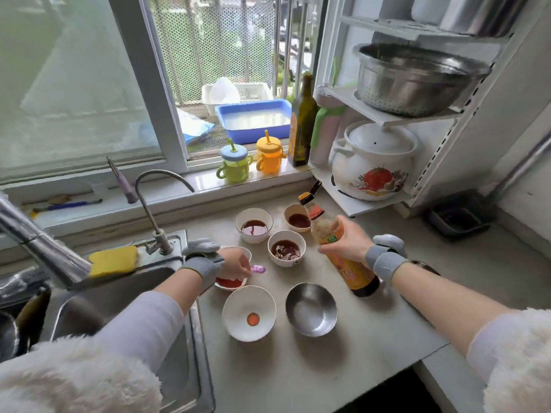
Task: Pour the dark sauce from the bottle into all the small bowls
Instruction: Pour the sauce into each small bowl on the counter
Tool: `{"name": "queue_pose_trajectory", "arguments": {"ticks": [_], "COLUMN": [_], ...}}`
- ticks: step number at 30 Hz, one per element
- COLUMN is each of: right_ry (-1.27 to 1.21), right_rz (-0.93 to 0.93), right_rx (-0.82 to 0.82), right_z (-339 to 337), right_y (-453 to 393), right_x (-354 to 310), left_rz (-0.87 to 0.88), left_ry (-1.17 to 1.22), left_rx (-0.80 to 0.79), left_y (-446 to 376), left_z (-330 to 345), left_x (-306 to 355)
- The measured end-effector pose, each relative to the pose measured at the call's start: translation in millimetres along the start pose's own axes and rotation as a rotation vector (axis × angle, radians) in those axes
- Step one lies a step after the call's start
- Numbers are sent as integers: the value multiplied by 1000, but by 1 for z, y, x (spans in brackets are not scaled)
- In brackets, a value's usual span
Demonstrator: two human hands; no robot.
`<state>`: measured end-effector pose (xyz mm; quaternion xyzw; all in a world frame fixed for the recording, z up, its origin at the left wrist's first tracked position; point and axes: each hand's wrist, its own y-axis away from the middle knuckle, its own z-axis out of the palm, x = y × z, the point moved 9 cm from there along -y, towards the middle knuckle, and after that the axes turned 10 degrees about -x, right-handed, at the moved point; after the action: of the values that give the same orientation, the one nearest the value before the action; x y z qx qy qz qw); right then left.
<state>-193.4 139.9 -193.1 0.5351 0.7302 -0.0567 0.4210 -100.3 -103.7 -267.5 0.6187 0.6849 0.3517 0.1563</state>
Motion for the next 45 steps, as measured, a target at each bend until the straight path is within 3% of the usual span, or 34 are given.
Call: {"name": "queue_pose_trajectory", "arguments": {"ticks": [4, 8, 19, 29, 45], "right_ry": [-26, -23, 82, 224, 319], "right_rz": [92, 199, 301, 348, 387], "right_rx": [74, 131, 22, -88, -189], "right_z": [11, 22, 52, 67, 75], "right_y": [37, 77, 136, 140, 132], "right_x": [21, 45, 87, 106, 114], "left_rz": [79, 124, 163, 136, 54], "left_ry": [-50, -75, -111, -145, -2], "left_rx": [4, -94, -126, -105, -103], "left_y": [11, 17, 26, 37, 42], "left_z": [6, 28, 51, 67, 78], "left_x": [6, 8, 36, 48, 34]}}
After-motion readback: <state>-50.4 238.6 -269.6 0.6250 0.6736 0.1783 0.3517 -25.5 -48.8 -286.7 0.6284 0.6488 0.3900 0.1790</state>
